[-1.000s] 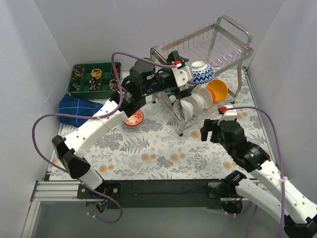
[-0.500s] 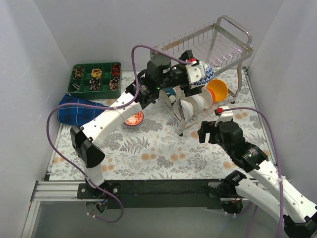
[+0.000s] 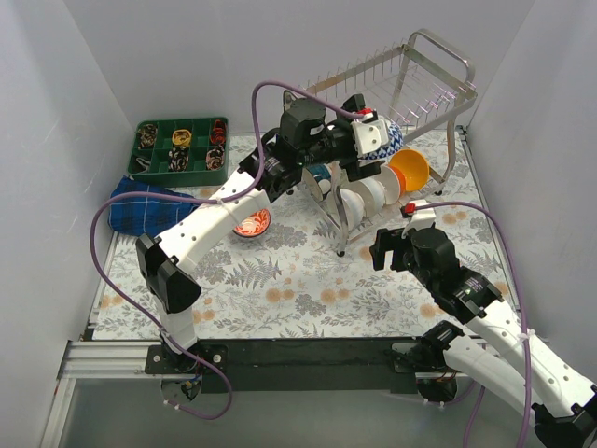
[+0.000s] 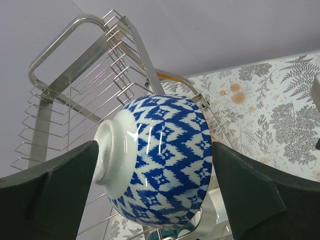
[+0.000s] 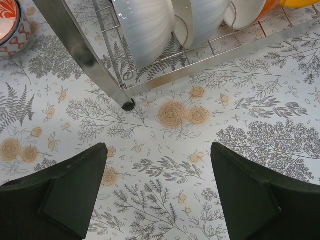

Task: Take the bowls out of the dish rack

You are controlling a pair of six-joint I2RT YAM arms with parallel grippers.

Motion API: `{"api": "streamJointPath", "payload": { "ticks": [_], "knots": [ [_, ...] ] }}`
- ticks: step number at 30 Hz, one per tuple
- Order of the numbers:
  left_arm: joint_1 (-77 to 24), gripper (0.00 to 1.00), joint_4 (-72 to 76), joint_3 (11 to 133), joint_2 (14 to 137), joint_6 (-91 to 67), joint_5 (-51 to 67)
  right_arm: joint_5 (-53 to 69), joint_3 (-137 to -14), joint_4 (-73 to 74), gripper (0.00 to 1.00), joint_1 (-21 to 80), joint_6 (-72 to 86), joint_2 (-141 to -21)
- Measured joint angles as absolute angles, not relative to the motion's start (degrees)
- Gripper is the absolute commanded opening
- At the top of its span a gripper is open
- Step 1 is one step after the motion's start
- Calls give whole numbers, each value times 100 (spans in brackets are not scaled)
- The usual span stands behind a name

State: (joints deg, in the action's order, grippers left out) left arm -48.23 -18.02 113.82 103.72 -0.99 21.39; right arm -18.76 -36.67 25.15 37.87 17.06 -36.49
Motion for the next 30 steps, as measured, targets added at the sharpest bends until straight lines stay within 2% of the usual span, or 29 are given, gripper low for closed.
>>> {"api": "streamJointPath", "payload": {
  "ticks": [5, 10, 11, 14, 15, 18, 25, 30],
  "knots": [
    [-4823, 76, -1793, 11454, 10381, -119, 2143, -1865, -3662, 2508, 91, 3787, 1649, -3649],
    [-4827, 66, -1796, 11469, 10385, -106, 2143, -1868, -3662, 2508, 91, 3787, 1627, -3647],
    [-4827, 61, -1785, 11480, 10385, -93, 2141, -1868, -3662, 2508, 91, 3787, 1625, -3647],
    [-4827, 54, -1778, 11483, 10385, -86, 2126, -1868, -3662, 2508, 91, 3787, 1623, -3642],
    [-4827, 48, -1776, 11483, 10385, -84, 2115, -1868, -3662, 2508, 91, 3787, 1623, -3636],
    [-4827, 38, -1765, 11489, 10385, -84, 2073, -1868, -3662, 2508, 91, 3787, 1623, -3623],
    [-4858, 18, -1616, 11472, 10385, -16, 1883, -1868, -3660, 2508, 90, 3787, 1614, -3592],
    [-4860, 13, -1146, 11395, 10383, 69, 1610, -1868, -3651, 2508, 90, 3787, 1614, -3542]
  ]
}}
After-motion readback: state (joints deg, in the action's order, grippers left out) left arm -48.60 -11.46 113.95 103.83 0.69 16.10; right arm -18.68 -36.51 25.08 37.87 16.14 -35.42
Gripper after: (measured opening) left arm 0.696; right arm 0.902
